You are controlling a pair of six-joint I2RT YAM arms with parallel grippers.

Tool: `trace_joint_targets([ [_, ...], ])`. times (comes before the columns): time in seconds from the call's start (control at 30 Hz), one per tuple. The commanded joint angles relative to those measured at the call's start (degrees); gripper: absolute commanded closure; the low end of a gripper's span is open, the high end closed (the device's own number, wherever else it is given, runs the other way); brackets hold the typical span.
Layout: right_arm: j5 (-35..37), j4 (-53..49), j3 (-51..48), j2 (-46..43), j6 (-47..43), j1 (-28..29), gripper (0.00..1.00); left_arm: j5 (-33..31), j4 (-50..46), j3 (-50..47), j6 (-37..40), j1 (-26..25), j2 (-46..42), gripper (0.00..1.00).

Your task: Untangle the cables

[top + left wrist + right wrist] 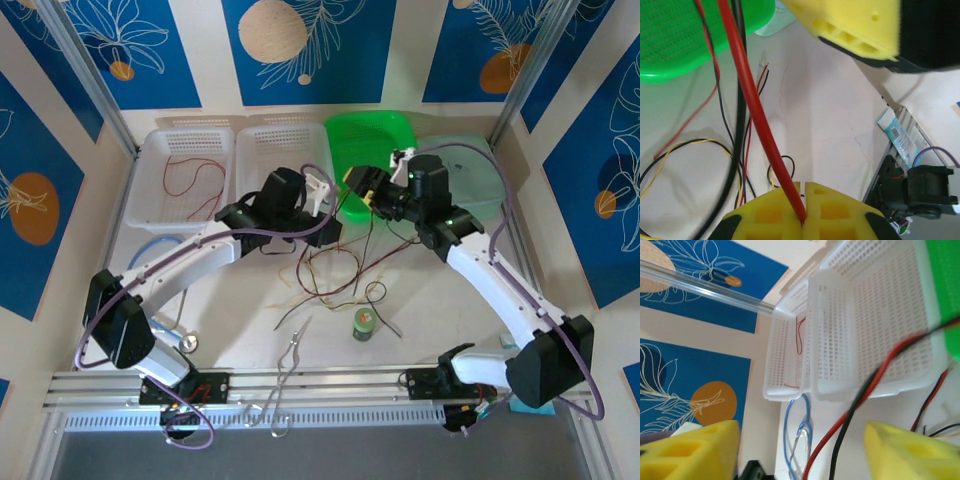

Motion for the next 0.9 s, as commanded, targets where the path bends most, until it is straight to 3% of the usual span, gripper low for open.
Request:
trace_joint_targets([
  [0.0,-6.7,0.4,0.0,-4.6,-4.3,-4.1,0.24,1.0,-3.8,4.1,-3.3,1.3,-2.4,1.00],
  [0.2,-11.6,5.5,-7.5,-12.9,-9.7,-8.9,0.20,5.9,2.8,5.5,-11.2,2.3,-2.2,1.00],
  [0.33,-12.4,15.7,-17.1,-19.4,-11.1,-8.9,0.23,8.4,15.1,2.3,-22.1,3.4,-2.1,1.00],
  [0.47,-8.8,28.1,-28.1,-25.9,-14.3,-5.7,0.26,7.3,24.0,0.4,-29.1,3.8,-1.8,1.00],
  [0.67,-4.8,30.6,-31.2,-28.5,-20.2,1.8,0.26,1.4,26.6,0.8,-31.2,4.0,-2.0,1.00],
  [0.87,-3.4,41.1,-33.7,-24.0,-8.9,6.4,0.32,3.5,30.8,1.3,-34.8,4.1,-0.2,1.00],
])
